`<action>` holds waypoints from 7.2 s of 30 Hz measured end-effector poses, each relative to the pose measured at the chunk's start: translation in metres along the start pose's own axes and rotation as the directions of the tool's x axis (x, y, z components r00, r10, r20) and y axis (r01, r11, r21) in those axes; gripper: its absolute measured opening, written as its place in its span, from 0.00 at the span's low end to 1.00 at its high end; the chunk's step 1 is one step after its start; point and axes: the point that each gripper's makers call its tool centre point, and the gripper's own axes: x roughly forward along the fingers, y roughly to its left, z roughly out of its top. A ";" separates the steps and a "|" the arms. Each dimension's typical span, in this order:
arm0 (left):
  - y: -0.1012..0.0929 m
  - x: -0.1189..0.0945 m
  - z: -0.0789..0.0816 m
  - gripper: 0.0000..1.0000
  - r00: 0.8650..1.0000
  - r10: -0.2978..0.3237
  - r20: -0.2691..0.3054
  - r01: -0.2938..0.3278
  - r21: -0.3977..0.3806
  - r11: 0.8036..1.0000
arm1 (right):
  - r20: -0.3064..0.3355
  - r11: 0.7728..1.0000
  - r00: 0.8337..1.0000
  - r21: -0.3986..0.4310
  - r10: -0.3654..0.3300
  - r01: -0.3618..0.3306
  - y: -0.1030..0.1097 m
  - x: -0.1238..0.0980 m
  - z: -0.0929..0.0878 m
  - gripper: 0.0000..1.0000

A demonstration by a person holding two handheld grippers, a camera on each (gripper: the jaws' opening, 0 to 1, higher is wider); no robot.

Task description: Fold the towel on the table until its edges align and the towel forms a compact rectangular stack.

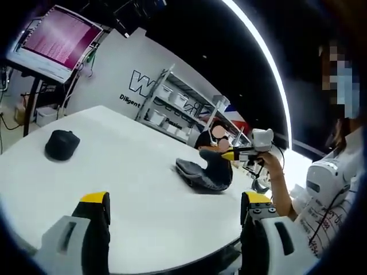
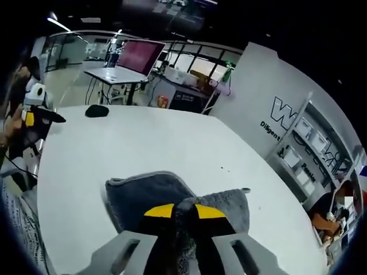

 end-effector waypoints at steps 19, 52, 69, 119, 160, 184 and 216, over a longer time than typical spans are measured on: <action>-0.001 -0.005 0.002 0.99 1.000 0.000 0.010 0.000 -0.004 1.000 | 0.021 0.997 0.997 -0.018 0.072 -0.071 0.023 0.012 0.009 0.01; -0.032 0.034 0.000 0.99 0.995 -0.085 -0.058 0.088 0.041 0.995 | 0.008 0.987 1.000 0.159 -0.027 0.025 0.002 -0.048 -0.052 0.38; -0.064 0.068 -0.010 0.99 0.973 -0.174 -0.152 0.189 0.087 0.978 | -0.073 0.951 0.991 0.283 -0.111 0.127 -0.009 -0.088 -0.126 0.86; -0.181 0.306 -0.036 0.81 0.852 -0.389 -0.350 0.451 0.114 0.885 | -0.045 0.915 0.997 0.398 -0.055 0.069 0.023 -0.133 -0.196 0.99; -0.169 0.318 -0.095 0.16 0.872 -0.294 -0.392 0.327 0.020 0.945 | -0.085 0.901 0.996 0.433 -0.001 0.038 0.044 -0.137 -0.229 0.90; -0.189 0.288 -0.008 0.09 0.933 -0.297 -0.205 0.344 0.253 0.904 | -0.082 0.909 0.997 0.416 -0.001 0.035 0.041 -0.135 -0.215 0.89; -0.136 0.218 0.045 0.07 0.991 -0.126 0.054 0.104 0.303 0.947 | -0.093 0.925 0.995 0.379 0.024 0.013 0.044 -0.126 -0.202 0.90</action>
